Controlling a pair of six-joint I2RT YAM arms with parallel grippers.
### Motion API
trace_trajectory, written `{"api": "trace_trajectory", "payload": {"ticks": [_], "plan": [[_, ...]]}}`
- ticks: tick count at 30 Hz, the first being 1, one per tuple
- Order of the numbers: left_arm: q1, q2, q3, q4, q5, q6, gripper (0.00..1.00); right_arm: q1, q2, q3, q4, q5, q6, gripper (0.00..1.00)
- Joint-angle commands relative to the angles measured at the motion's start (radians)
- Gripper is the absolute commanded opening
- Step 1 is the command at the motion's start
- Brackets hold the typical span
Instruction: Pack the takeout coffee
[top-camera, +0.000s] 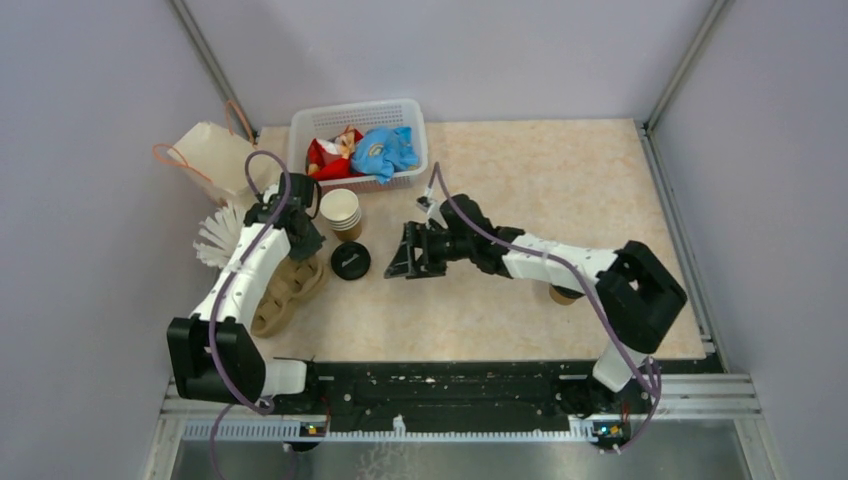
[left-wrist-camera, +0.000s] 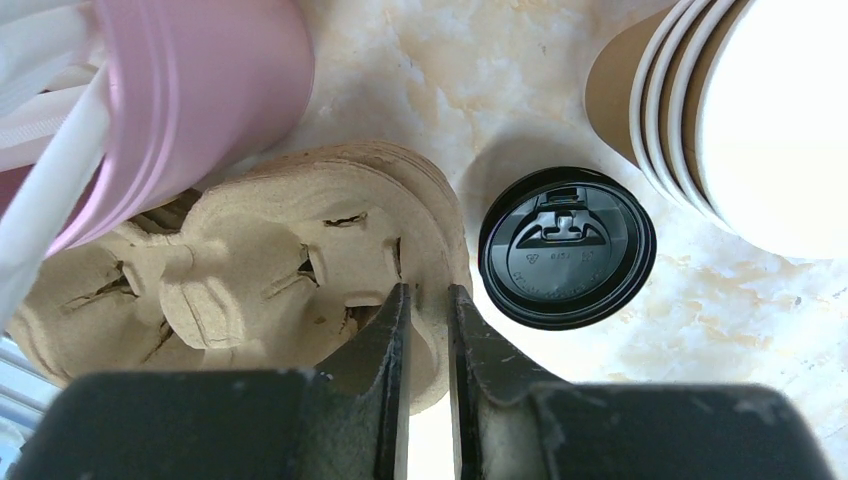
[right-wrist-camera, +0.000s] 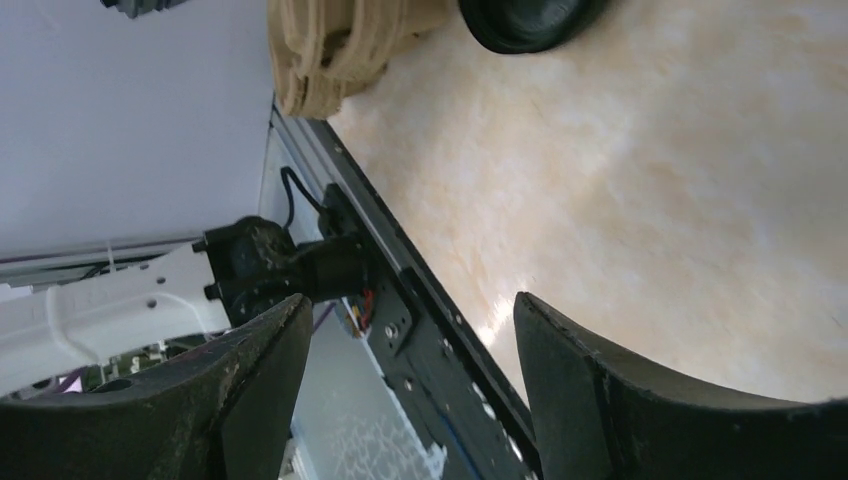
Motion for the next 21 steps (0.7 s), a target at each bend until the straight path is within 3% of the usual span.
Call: {"api": "trace_trajectory", "payload": {"ticks": [1,4,12,21], "plan": [[0.008,-0.06,-0.003,0.017,0.002,0.019,0.08,0.094,0.086,0.121,0.275,0.11,0.065,0.73],[0.008,-0.068,-0.001,-0.002,0.014,0.015,0.08,0.127,0.154,0.13,0.416,0.142,0.1,0.71],[0.01,-0.029,0.024,-0.044,0.021,0.032,0.07,0.156,0.361,0.27,0.523,0.127,0.124,0.46],[0.016,0.069,0.107,-0.115,0.044,0.053,0.07,0.219,0.477,0.334,0.644,0.122,0.074,0.45]]}}
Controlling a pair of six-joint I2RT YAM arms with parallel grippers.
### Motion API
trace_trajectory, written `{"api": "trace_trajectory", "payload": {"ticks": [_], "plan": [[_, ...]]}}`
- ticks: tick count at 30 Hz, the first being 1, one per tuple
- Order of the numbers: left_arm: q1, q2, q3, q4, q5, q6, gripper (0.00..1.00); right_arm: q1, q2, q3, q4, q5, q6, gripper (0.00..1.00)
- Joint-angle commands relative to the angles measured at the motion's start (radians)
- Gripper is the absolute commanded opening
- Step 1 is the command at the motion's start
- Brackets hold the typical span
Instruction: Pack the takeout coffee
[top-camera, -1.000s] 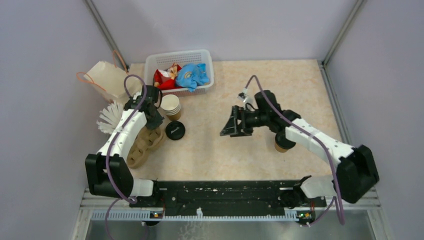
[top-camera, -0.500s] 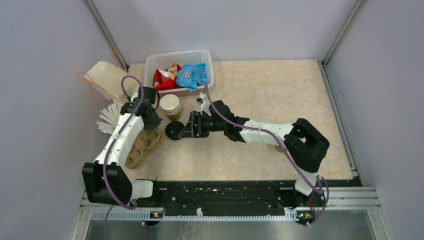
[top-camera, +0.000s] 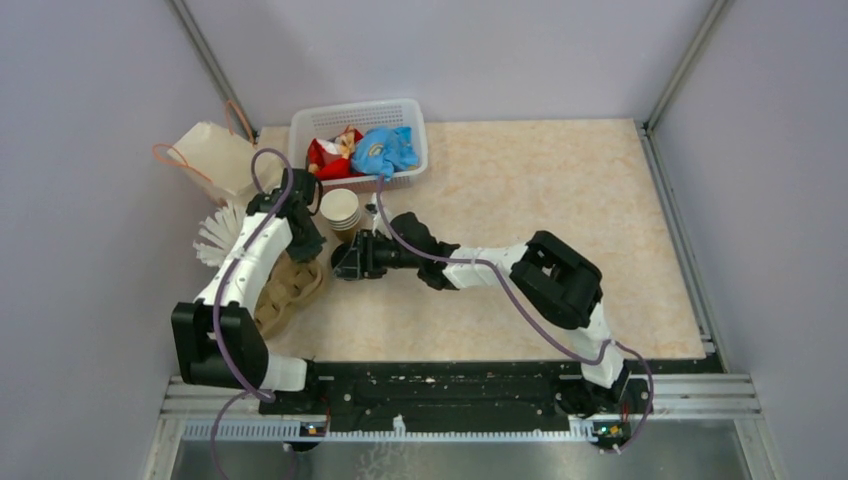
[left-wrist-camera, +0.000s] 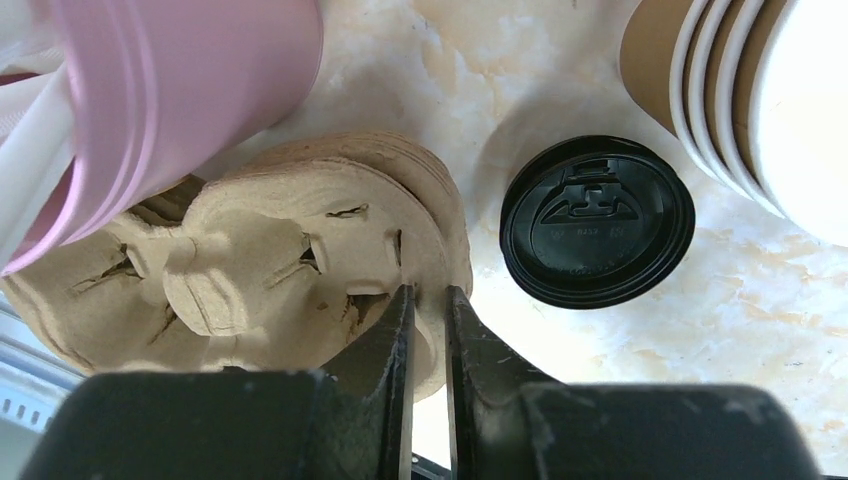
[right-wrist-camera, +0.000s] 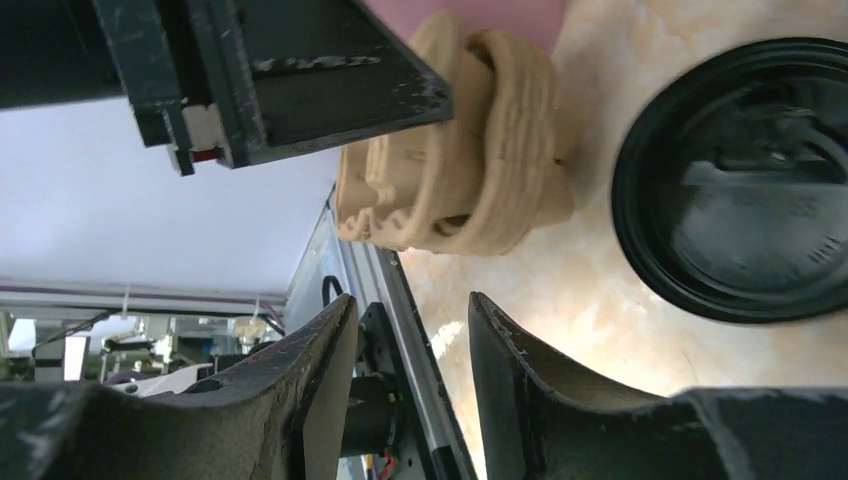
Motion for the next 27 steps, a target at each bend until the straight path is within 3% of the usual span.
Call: {"api": "trace_trajectory", "payload": {"ticks": [1,13,15,24,27], "plan": [[0.008,0.034,0.075,-0.034,0.021,0.028,0.07,0.044,0.054,0.101,0.128,-0.009,-0.043,0.45],[0.011,0.038,0.086,-0.048,0.044,0.073,0.06,0.05,0.167,0.165,0.109,0.071,0.058,0.43],[0.011,0.036,0.085,-0.046,0.053,0.068,0.04,0.051,0.19,0.202,0.103,0.059,0.059,0.38],[0.011,0.031,0.096,-0.052,0.059,0.068,0.03,0.08,0.197,0.313,-0.079,0.159,0.025,0.35],[0.011,0.026,0.104,-0.058,0.057,0.069,0.03,0.088,0.211,0.359,-0.167,0.209,0.058,0.2]]}}
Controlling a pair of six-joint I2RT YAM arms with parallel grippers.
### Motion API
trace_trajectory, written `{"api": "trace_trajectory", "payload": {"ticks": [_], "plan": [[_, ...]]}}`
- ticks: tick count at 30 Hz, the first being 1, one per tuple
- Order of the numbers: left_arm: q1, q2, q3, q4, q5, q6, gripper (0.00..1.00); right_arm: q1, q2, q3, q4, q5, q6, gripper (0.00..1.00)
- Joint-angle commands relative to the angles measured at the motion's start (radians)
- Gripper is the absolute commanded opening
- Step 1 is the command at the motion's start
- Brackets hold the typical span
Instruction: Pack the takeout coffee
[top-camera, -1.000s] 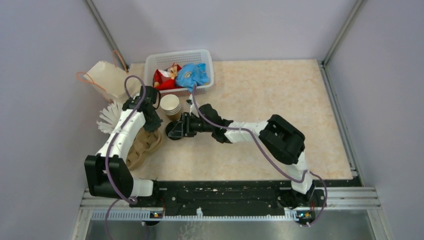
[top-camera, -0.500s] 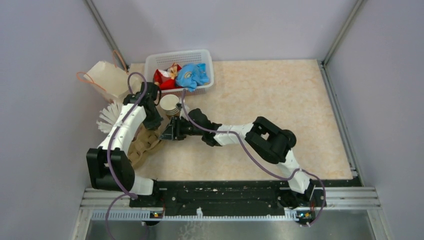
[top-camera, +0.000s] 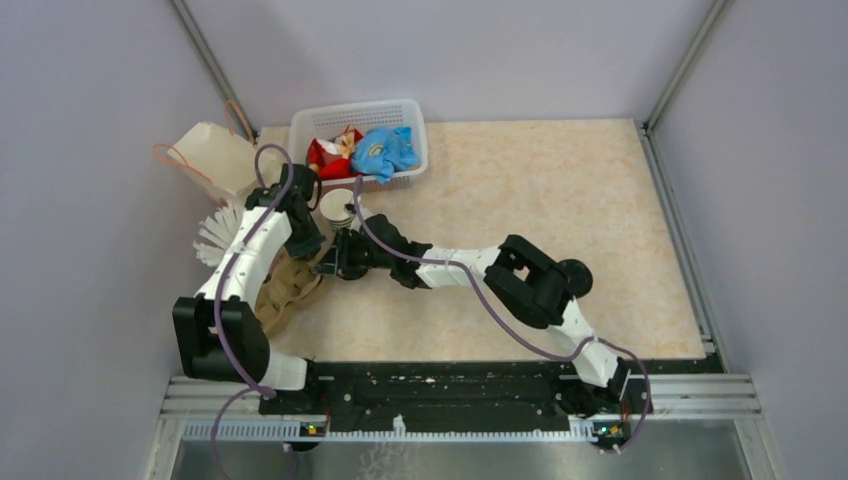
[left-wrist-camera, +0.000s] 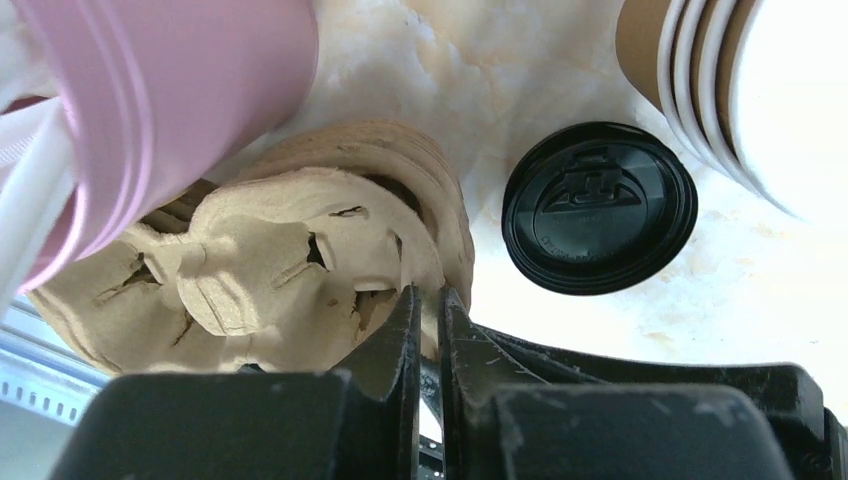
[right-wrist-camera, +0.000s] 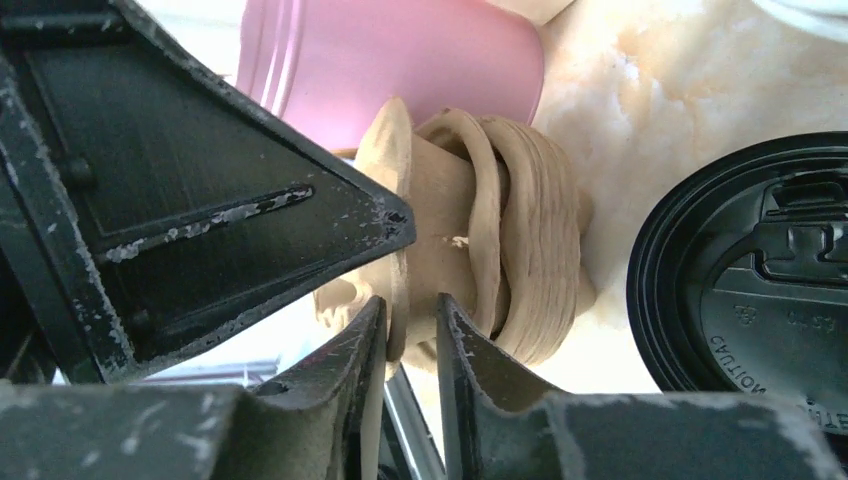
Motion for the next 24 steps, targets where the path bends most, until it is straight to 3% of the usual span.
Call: {"api": "trace_trajectory", "payload": {"ticks": [1,4,8,12,19,24], "plan": [[0.005,-0.023,0.045,-0.011,0.01,0.009,0.03,0.027,0.016,0.103,-0.111,0.093,0.033,0.14],[0.005,-0.029,0.054,-0.027,0.01,0.004,0.08,0.029,0.008,0.107,-0.119,0.096,0.085,0.0],[0.005,-0.046,0.115,-0.066,-0.001,0.014,0.38,0.032,-0.024,0.093,-0.127,0.098,0.116,0.0],[0.005,-0.072,0.225,-0.128,-0.004,0.023,0.59,0.032,-0.036,0.114,-0.134,0.077,0.146,0.0],[0.005,-0.2,0.365,-0.132,0.105,0.043,0.79,0.027,-0.099,0.112,-0.159,0.074,0.231,0.0],[0.005,-0.285,0.444,-0.066,0.263,0.081,0.87,0.016,-0.148,0.132,-0.197,0.065,0.239,0.0]]}}
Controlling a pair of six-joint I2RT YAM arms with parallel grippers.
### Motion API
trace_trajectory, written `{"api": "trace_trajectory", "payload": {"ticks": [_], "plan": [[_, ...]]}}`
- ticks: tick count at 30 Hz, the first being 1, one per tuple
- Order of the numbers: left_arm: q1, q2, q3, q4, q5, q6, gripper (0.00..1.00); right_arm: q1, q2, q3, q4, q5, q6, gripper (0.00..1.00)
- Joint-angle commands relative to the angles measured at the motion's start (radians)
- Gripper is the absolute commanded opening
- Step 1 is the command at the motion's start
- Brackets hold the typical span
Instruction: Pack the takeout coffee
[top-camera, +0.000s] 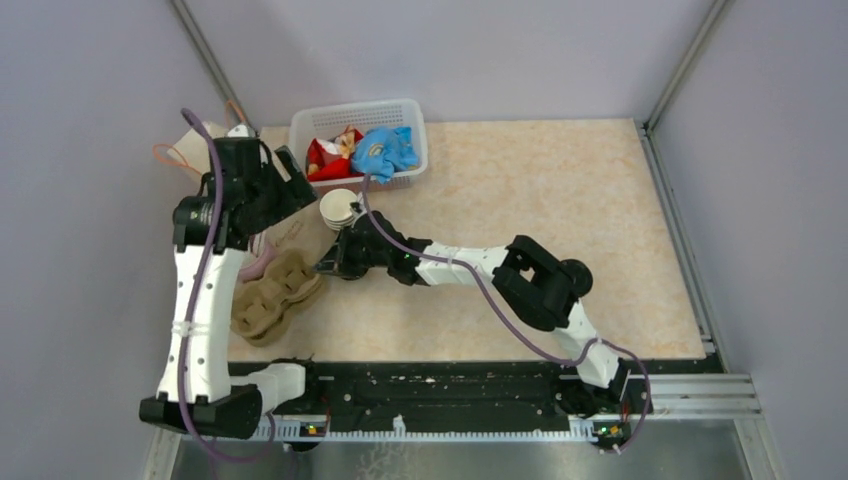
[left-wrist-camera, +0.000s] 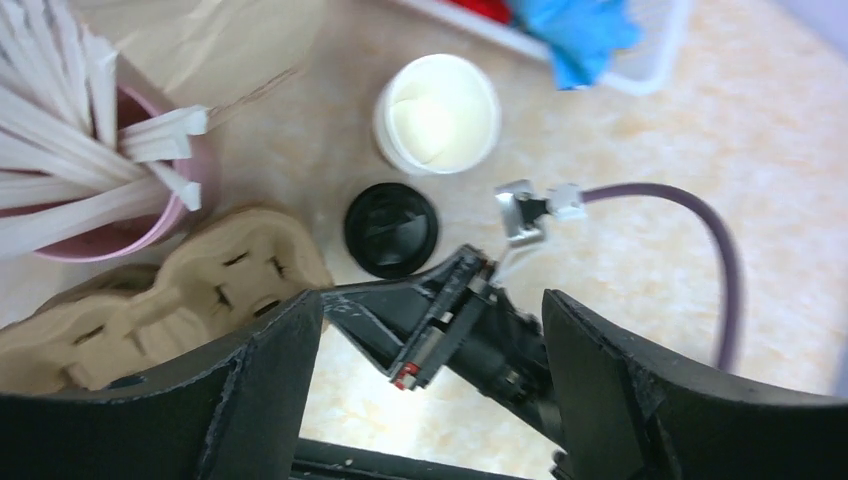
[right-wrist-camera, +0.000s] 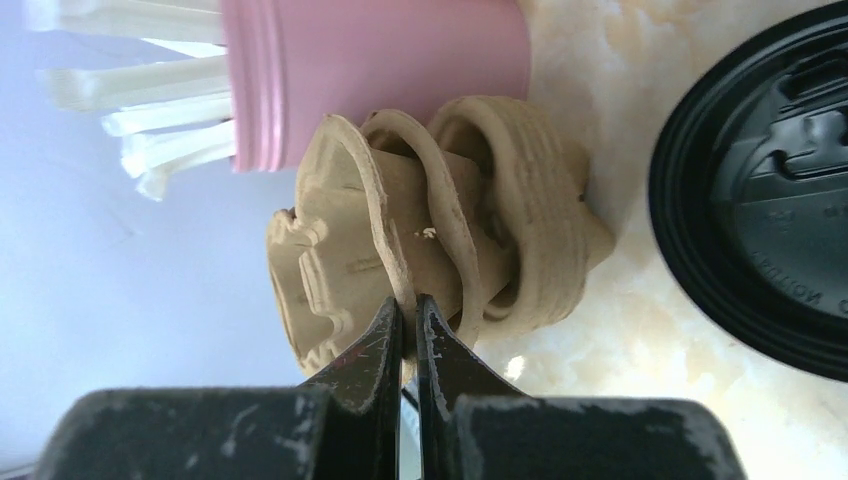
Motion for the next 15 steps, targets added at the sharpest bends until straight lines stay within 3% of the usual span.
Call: {"api": "trace_trajectory", "payload": {"ticks": [1,8,13,15], "plan": [[-0.002,-0.08,0.087,0.067,0.175,0.046,0.87,-0.004,-0.129,0.086,-0.023,-0.011,0.014,0.0],[-0.002,-0.164,0.15,0.147,0.229,0.077,0.89,-0.012,-0.166,0.108,-0.102,0.011,-0.042,0.0],[-0.002,-0.171,0.201,0.09,0.207,0.086,0.89,-0.01,-0.018,0.192,-0.165,-0.094,-0.069,0.0],[-0.002,-0.171,0.209,0.071,0.206,0.095,0.89,-0.001,-0.027,0.148,-0.102,-0.074,-0.061,0.0]]}}
